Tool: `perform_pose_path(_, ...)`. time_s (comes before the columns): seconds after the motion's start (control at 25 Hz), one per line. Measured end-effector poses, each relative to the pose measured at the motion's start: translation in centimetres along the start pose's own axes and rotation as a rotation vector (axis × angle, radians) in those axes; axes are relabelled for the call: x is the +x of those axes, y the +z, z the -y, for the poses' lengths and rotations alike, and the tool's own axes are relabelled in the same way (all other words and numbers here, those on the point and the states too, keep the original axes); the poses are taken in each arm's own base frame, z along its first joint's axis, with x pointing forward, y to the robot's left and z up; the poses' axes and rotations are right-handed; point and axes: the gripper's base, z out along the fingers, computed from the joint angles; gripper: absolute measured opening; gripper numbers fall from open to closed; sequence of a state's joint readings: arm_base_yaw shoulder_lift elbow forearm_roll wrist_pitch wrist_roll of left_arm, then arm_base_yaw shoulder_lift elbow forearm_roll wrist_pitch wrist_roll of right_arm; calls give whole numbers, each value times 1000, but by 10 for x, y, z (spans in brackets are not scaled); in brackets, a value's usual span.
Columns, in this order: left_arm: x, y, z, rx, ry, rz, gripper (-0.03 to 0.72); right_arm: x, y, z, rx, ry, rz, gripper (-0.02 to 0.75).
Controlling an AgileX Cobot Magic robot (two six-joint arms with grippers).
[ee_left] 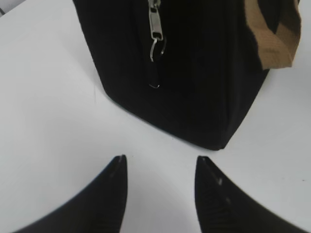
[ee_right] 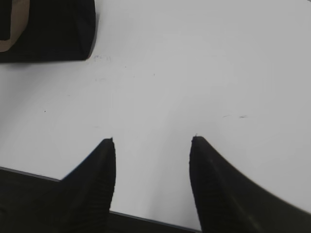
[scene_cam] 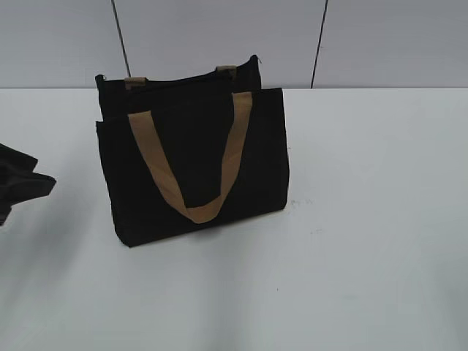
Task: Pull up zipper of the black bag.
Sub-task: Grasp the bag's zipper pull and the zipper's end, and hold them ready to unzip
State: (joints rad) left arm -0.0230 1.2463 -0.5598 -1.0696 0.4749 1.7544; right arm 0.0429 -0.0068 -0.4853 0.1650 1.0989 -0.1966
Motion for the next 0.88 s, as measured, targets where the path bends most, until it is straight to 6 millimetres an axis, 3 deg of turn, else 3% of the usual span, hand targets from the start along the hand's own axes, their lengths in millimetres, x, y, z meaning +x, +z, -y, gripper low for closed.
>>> perform_pose_path(0.24,14,45,-5,86,69,21,344,0,0,0,0,0,0,389)
perform_pose_path(0.52,12,91,-22,170,89,86,391,0,0,0,0,0,0,389)
perform_pose_path(0.88,12,124,-36,220,61,105,404,0,0,0,0,0,0,389)
